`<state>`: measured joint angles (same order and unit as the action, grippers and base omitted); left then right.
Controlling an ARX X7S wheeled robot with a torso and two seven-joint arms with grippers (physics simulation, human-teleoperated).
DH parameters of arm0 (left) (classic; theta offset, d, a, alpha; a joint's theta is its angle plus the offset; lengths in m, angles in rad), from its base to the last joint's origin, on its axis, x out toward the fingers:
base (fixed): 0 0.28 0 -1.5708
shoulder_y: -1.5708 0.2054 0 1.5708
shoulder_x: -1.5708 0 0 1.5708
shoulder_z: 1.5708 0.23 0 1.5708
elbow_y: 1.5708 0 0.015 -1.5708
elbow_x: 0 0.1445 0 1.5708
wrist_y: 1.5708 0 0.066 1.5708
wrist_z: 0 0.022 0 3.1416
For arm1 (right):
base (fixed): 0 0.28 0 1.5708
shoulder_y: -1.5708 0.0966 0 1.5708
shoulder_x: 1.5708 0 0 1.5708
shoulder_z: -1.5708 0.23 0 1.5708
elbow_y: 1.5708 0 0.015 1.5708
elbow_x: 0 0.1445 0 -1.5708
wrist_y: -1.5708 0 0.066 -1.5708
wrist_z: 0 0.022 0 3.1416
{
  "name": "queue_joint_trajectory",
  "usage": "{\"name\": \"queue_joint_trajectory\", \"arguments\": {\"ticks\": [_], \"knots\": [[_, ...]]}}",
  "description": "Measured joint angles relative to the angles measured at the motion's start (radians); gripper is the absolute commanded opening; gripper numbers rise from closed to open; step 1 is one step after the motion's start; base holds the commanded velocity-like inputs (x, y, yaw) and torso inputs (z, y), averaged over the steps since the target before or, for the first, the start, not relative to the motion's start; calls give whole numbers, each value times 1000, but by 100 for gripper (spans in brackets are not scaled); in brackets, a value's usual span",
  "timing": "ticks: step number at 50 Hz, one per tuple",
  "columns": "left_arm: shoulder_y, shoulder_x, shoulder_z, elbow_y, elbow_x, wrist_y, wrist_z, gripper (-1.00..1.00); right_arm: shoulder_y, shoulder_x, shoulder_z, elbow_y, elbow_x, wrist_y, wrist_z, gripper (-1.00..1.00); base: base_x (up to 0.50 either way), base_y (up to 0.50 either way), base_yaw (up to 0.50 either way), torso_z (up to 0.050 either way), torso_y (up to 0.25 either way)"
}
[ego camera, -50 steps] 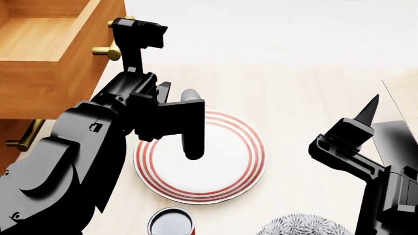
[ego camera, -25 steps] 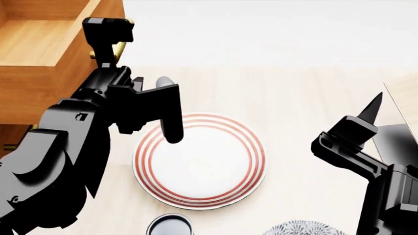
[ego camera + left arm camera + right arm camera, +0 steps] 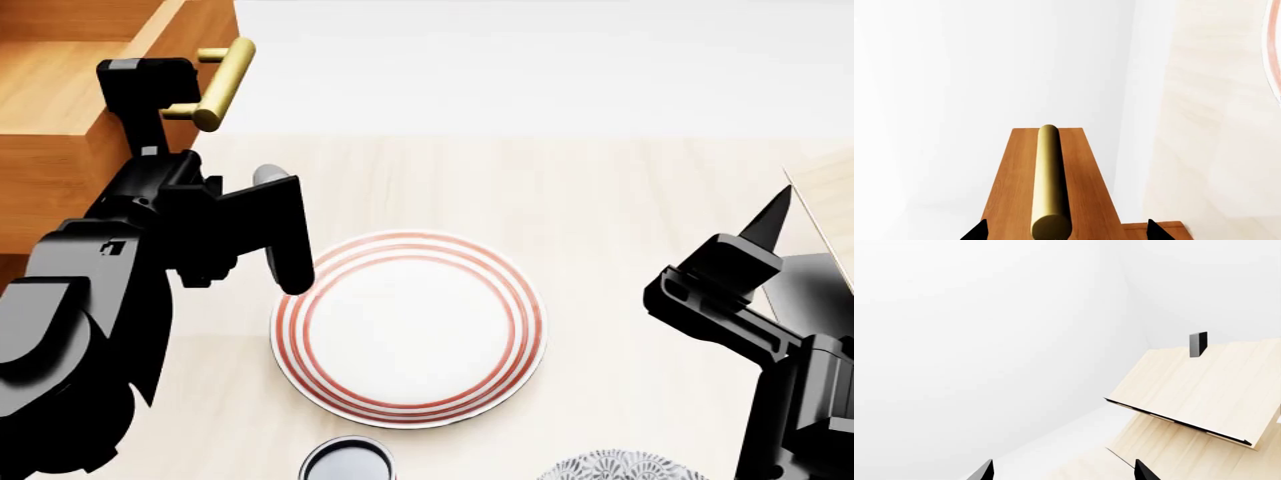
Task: Close the top drawer of the cabinet.
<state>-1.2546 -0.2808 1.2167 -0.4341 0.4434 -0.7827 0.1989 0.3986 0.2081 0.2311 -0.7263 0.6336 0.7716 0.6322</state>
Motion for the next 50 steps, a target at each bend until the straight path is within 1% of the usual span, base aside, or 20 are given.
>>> {"name": "queue_joint_trajectory", "arguments": {"ticks": [12, 33, 50], "knots": [[7, -32, -14, 5, -2, -10, -9, 100, -3, 5, 1, 5, 6, -10, 3, 100, 0, 0, 0, 0, 0], [15, -128, -12, 68, 5, -51, 21, 100, -9, 16, 22, -25, 46, 4, 29, 100, 0, 0, 0, 0, 0], [21, -200, -26, 116, 5, -69, 35, 100, -10, 23, 14, -28, 55, 5, 43, 100, 0, 0, 0, 0, 0]]}}
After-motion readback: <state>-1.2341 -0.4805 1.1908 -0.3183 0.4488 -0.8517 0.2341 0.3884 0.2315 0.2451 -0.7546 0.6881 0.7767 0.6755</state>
